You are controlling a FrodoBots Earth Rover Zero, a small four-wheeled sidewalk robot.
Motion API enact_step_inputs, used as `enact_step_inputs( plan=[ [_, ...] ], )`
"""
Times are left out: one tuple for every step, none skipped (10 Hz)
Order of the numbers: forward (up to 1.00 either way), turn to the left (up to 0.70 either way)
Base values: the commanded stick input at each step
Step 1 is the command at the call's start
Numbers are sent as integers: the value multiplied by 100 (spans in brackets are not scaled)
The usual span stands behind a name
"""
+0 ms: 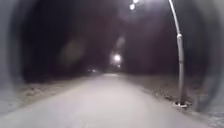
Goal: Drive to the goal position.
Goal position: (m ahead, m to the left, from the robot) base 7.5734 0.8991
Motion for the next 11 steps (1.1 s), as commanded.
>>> enact_step_inputs(
  plan=[
    [100,0],
    [100,0],
    [100,0],
    [100,0],
    [100,0],
    [100,0],
    [100,0],
    [100,0],
    [100,0],
    [100,0],
    [100,0]
  ],
)
